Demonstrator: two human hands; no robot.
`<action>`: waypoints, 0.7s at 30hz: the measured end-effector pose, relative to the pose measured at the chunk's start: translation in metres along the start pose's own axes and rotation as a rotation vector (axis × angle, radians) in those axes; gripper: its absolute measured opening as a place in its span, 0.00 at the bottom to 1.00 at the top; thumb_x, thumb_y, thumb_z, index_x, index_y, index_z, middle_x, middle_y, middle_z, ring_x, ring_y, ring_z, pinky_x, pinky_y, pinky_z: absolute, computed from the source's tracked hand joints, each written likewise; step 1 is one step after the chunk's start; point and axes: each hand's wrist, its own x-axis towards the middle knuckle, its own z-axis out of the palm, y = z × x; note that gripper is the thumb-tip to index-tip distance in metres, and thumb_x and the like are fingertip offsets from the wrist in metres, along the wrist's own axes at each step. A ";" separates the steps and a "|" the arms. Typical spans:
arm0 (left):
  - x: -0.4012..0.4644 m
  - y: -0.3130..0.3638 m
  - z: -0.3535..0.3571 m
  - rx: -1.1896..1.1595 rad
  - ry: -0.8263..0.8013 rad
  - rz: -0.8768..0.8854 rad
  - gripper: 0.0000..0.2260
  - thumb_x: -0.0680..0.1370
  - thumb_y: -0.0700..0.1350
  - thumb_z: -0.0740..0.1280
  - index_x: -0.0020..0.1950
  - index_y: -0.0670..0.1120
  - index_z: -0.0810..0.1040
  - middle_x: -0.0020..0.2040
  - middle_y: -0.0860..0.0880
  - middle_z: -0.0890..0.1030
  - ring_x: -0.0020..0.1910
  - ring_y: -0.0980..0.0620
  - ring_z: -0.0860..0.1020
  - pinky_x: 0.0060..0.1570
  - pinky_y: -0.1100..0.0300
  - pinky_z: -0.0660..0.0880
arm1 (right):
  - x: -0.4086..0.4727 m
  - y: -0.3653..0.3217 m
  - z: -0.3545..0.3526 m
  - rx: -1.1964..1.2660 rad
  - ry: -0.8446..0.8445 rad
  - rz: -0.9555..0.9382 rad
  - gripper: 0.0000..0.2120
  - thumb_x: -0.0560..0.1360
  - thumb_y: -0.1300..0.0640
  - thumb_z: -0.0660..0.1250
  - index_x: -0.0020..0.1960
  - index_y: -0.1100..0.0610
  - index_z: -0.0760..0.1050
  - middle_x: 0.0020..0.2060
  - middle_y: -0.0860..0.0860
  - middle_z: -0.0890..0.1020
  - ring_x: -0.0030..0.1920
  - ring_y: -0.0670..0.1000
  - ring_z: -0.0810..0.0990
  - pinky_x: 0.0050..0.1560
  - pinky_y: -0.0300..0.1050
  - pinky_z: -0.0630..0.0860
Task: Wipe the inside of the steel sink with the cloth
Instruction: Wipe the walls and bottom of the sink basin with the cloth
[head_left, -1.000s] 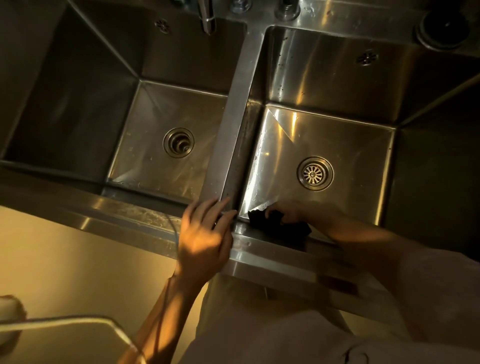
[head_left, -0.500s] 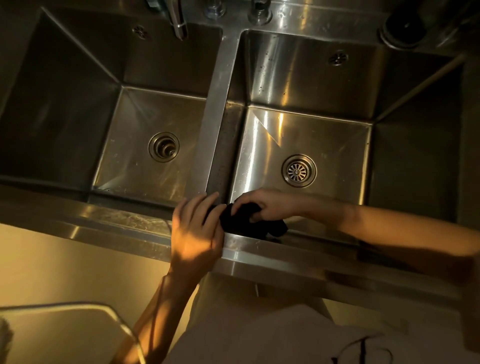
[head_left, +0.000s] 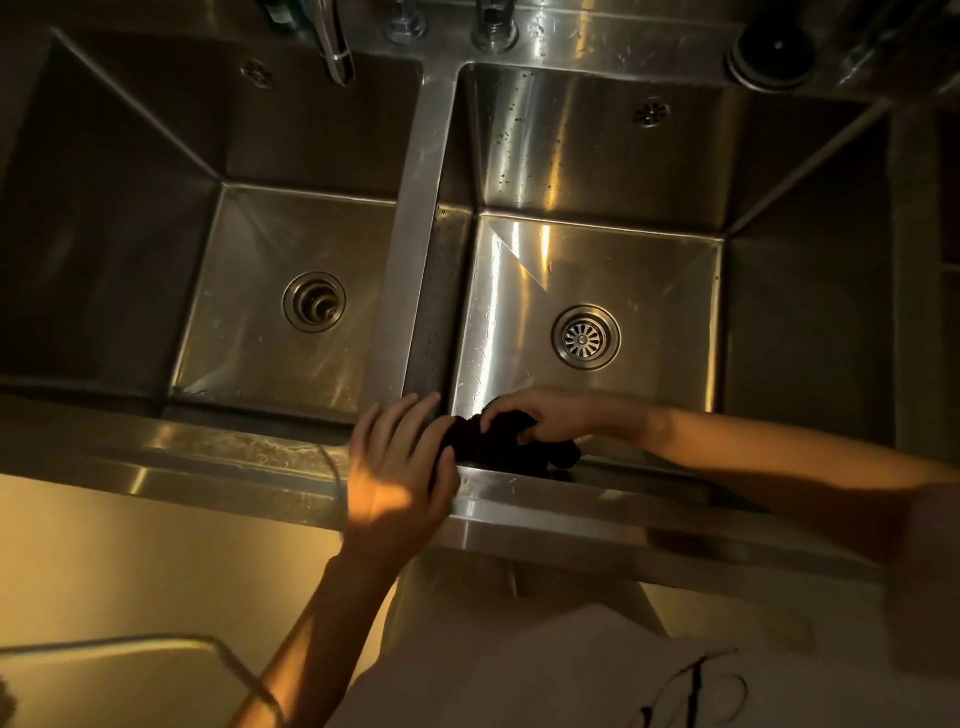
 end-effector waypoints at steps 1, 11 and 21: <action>-0.001 0.000 0.001 0.000 -0.003 0.001 0.15 0.78 0.46 0.60 0.58 0.41 0.80 0.62 0.42 0.79 0.65 0.45 0.73 0.69 0.45 0.63 | 0.011 0.009 0.006 -0.020 -0.008 0.041 0.25 0.73 0.63 0.68 0.66 0.45 0.71 0.64 0.46 0.75 0.62 0.51 0.74 0.63 0.56 0.72; 0.004 0.004 0.000 0.028 0.066 0.023 0.13 0.77 0.44 0.62 0.55 0.41 0.82 0.60 0.42 0.80 0.62 0.44 0.76 0.66 0.42 0.67 | 0.058 0.064 0.030 -0.150 -0.120 0.213 0.25 0.72 0.63 0.67 0.66 0.48 0.70 0.65 0.51 0.74 0.63 0.55 0.73 0.63 0.54 0.71; 0.010 0.014 0.004 0.030 0.020 0.060 0.13 0.77 0.44 0.61 0.55 0.40 0.82 0.59 0.42 0.81 0.61 0.43 0.77 0.65 0.42 0.68 | -0.023 0.028 0.001 0.113 0.002 -0.029 0.23 0.71 0.65 0.69 0.63 0.47 0.73 0.61 0.47 0.76 0.61 0.52 0.75 0.62 0.56 0.73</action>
